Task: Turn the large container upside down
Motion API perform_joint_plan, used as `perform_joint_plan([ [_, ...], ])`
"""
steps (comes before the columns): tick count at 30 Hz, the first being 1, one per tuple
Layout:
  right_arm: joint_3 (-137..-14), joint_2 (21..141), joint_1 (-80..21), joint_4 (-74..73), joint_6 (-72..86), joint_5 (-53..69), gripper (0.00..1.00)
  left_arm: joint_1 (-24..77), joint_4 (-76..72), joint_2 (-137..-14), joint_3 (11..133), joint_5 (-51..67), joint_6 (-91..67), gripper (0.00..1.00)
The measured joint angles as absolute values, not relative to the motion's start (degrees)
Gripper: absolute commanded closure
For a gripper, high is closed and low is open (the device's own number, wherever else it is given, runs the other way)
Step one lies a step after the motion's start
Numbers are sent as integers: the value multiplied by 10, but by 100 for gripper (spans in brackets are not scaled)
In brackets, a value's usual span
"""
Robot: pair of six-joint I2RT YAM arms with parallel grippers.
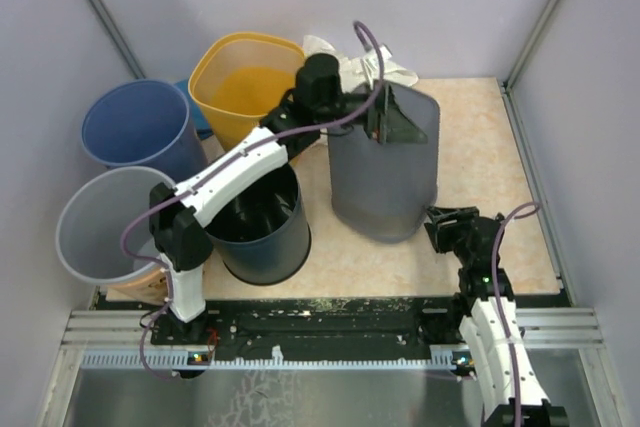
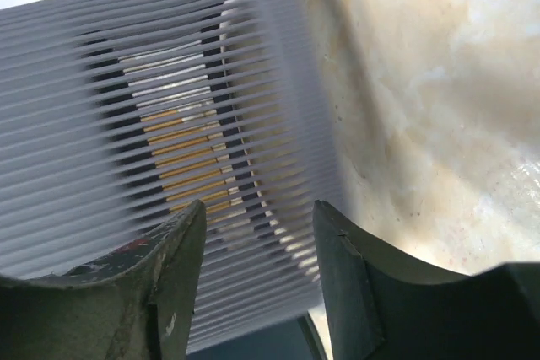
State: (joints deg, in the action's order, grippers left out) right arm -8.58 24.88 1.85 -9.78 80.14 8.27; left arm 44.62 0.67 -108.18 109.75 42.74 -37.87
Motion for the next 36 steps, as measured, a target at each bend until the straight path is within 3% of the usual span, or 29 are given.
perform_joint_plan([
  [5,-95,228,17,-152,781,79,27,481,23,-1111,1091,455,-388,1],
  [16,-234,159,15,-347,645,-34,26,474,154,-1102,1176,407,-297,1],
  [22,-366,163,15,-349,474,-49,26,474,204,-952,1084,301,-204,0],
  [26,-467,198,15,-280,365,17,26,471,210,-820,984,221,-158,0],
  [32,-577,332,5,-145,326,276,19,459,264,-739,924,104,-124,0],
  [34,-602,382,-41,-131,319,318,17,450,290,-738,926,68,-121,0],
  [36,-631,425,-150,-153,290,312,17,434,322,-737,927,29,-120,0],
])
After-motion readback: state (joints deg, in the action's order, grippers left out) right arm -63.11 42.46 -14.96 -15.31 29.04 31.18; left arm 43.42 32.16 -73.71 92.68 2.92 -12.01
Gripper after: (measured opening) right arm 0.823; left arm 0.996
